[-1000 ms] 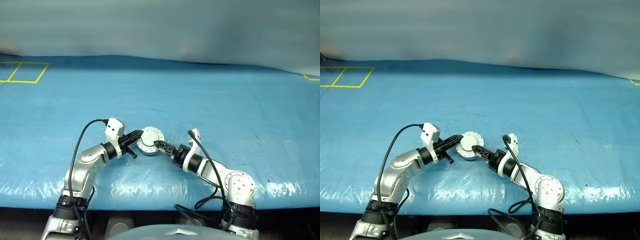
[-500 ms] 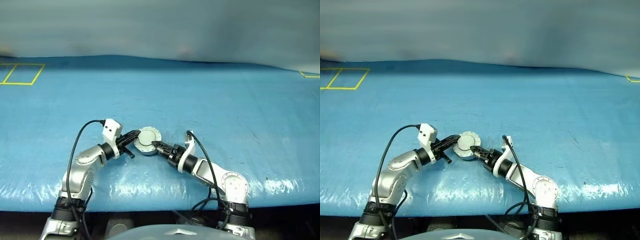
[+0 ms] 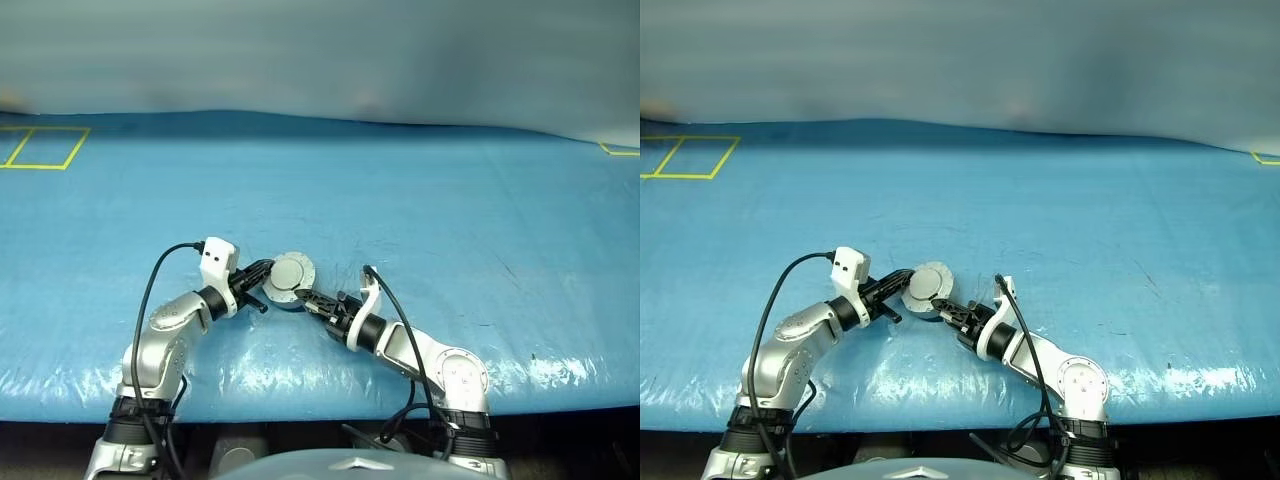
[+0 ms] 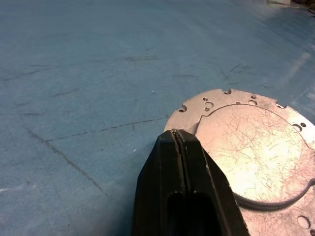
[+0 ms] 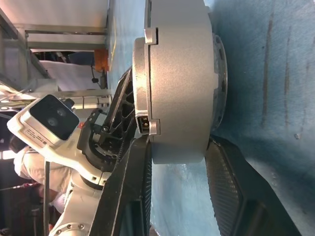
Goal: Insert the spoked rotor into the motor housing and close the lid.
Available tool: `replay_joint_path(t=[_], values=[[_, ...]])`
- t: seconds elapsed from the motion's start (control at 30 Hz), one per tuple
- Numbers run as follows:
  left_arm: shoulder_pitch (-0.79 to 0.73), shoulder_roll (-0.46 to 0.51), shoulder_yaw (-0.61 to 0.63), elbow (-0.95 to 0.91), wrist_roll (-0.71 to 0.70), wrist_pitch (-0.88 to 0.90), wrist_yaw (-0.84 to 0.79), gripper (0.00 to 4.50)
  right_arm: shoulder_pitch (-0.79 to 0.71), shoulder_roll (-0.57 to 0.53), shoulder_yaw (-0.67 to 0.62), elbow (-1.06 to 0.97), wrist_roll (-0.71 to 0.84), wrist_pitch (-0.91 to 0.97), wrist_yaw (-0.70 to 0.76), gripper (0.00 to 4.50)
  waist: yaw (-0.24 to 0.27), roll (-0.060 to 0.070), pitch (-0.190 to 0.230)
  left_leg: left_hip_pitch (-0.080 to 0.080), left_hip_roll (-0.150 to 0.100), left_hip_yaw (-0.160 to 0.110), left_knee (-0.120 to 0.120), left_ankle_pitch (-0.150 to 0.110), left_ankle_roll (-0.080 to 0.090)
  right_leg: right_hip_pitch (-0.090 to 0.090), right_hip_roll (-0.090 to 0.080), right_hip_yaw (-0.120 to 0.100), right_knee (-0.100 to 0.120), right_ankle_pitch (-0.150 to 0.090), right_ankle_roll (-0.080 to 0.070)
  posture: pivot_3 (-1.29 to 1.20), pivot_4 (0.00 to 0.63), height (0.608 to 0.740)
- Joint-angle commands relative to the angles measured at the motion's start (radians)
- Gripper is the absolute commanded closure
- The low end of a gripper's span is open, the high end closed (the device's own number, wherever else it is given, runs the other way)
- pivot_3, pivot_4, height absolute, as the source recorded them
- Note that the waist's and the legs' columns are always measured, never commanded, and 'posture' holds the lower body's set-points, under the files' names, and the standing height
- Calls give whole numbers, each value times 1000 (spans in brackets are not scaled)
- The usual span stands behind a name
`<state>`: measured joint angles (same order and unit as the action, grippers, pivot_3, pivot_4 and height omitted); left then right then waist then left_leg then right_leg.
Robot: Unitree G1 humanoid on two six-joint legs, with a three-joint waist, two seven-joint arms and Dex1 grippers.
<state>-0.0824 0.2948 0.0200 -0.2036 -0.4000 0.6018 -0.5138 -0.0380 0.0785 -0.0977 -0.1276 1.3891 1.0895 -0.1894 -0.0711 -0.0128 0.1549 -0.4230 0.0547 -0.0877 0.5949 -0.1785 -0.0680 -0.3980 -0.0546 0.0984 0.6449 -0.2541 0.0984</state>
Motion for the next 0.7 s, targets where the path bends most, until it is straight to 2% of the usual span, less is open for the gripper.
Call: replay_joint_path(t=[0.03,0.17,0.33,0.5,0.53,0.7], values=[[9,-40,65,-70,-110,67,30,4500,8,50,28,-13,3,-27,-9,3263,-1,0,0,0,0,0,0,0,0,0,0,0,0,0,0,0,150,740],[30,-119,202,-93,-246,121,118,3599,-2,49,37,-45,35,-53,19,3264,-1,0,0,-1,0,0,0,0,0,0,0,0,0,0,0,0,150,740],[69,-221,330,-147,-423,157,247,1879,-51,53,34,-83,72,-100,61,3266,1,-1,0,-5,0,-1,1,0,0,-3,0,0,-1,0,0,0,150,740],[124,-305,382,-175,-629,196,331,178,-119,48,23,-92,97,-148,79,3267,3,-1,1,-9,-1,-1,2,0,0,-6,0,0,-1,1,1,0,150,740],[134,-330,390,-174,-701,207,358,0,-134,45,23,-90,98,-158,81,3267,3,-1,1,-10,-1,-1,2,0,0,-6,0,0,-1,1,1,0,150,740],[174,-409,379,-172,-967,218,456,0,-180,37,37,-91,113,-184,87,3267,5,-1,1,-10,-1,-2,2,0,0,-6,0,-1,-1,1,1,0,150,740]])
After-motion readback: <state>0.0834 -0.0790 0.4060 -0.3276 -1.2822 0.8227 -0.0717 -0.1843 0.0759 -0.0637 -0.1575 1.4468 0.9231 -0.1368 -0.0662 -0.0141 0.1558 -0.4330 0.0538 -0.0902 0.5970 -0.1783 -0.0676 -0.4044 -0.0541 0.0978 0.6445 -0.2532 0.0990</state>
